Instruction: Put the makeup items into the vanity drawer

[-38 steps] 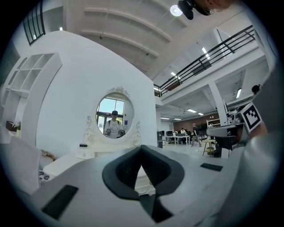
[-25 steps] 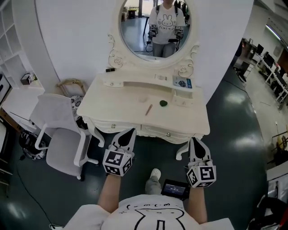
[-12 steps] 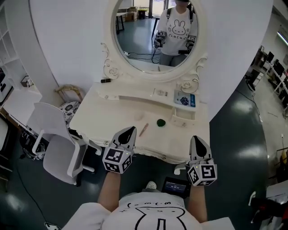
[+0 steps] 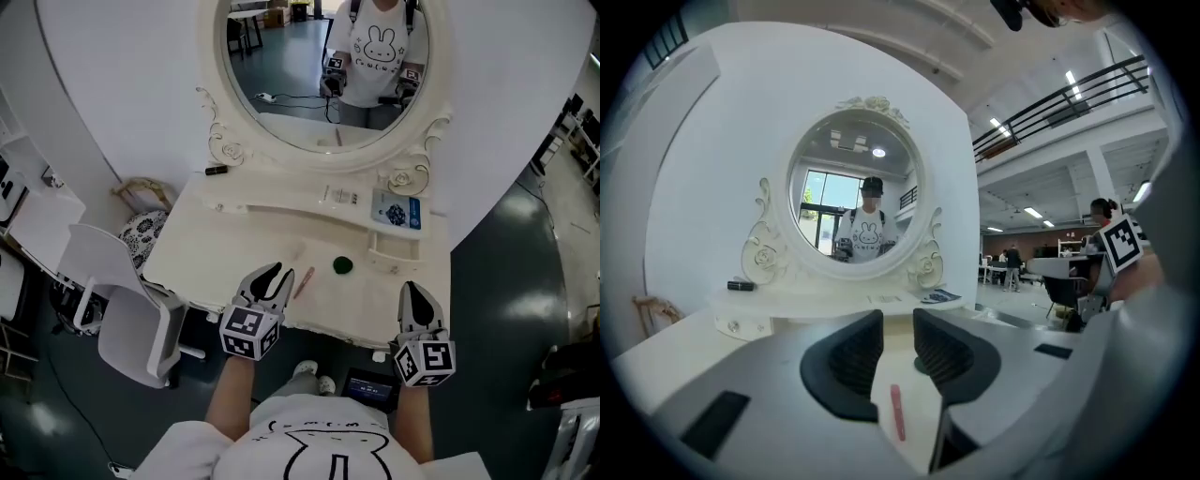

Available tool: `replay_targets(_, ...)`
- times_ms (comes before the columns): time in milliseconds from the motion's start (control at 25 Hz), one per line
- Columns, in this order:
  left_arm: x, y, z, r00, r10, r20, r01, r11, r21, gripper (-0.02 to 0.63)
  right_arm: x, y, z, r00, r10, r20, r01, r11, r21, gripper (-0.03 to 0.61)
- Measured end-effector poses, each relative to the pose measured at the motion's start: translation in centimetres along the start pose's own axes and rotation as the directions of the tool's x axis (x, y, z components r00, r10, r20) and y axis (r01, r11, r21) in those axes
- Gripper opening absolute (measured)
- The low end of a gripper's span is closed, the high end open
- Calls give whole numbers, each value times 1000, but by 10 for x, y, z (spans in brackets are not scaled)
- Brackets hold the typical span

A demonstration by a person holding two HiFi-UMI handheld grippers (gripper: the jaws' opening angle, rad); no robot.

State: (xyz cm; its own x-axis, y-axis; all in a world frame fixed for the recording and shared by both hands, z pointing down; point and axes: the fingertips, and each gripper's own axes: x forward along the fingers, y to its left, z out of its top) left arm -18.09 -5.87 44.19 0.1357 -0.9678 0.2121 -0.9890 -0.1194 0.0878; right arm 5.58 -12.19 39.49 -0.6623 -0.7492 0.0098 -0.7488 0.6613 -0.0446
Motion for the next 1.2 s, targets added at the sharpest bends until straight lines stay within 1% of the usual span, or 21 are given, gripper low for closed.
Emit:
replay_targets(160,24,4,-14,997,-47,-67,46,999,-9,101,10,-2,-9,999,-31,-36,32,999,5,15)
replay_targets(280,37,3,-30,990,-73,-124,71,997,-15,101,12,-7,-19,996,-56,-70,58,998,17,15)
replay_targets(480,49,4,-59,975,-93,-202,87,995,-40,101,6,-18,-47,986,-93,-136,99,994,41,15)
replay_targets(640,53,1,-90,956,-104,-273,91,994,-59,101,-3,-25,-73,976,-111,-189,125,990,68,15)
replay_targets(760,55,-1,-114,938,-101,-331,84,994,-64,101,-10,-30,-92,968,-117,-221,140,986,91,15)
replay_targets(840,56,-4,-129,923,-101,-371,86,995,-55,101,-14,-33,-103,963,-120,-239,148,984,103,15)
replay_targets(1000,58,-6,-151,887,-94,-453,99,995,-12,101,-16,-36,-118,957,-129,-258,165,979,122,15)
replay_targets(1200,59,-4,-167,841,-62,-537,79,997,9,101,-19,-34,-125,953,-131,-272,169,978,119,15)
